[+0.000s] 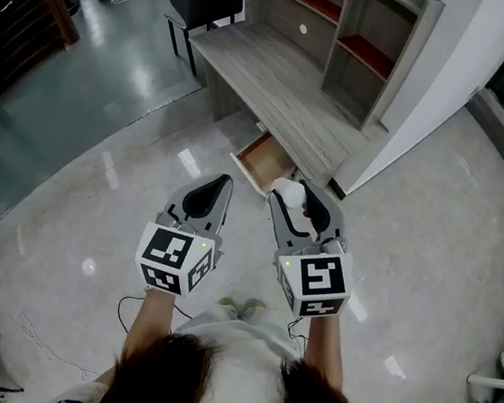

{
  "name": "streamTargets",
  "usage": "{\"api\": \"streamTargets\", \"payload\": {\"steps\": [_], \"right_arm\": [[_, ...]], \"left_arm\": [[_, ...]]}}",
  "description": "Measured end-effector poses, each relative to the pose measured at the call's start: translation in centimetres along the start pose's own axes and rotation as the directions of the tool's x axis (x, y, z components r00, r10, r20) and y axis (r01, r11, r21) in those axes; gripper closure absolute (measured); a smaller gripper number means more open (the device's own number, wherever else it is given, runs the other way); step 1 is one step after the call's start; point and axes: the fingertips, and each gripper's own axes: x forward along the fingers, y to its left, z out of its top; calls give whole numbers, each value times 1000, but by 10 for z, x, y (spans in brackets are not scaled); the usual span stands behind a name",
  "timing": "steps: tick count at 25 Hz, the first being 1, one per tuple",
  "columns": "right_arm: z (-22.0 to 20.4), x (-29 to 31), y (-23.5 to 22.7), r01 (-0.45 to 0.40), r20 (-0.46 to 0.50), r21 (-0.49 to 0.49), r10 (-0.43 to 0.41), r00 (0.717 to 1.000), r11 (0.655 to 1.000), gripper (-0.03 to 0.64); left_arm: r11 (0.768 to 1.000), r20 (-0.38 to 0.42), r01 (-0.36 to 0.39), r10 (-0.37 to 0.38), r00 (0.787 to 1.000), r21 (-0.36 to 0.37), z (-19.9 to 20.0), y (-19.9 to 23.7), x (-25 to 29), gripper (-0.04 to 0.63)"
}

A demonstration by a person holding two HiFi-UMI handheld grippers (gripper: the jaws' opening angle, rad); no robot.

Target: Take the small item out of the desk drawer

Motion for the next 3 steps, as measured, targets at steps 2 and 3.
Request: {"api": "streamTargets", "payload": {"steps": [2, 3], "right_arm": [[-1, -1, 0, -3, 1, -1, 3, 1000, 1000, 420], [-1, -2, 0, -4, 1, -2, 4, 1000, 1000, 420]], "left_arm": [[1000, -1, -1, 1, 1000, 2, -1, -2, 0, 578], [1000, -2, -1, 1, 1000, 2, -1, -3, 0, 578]]}}
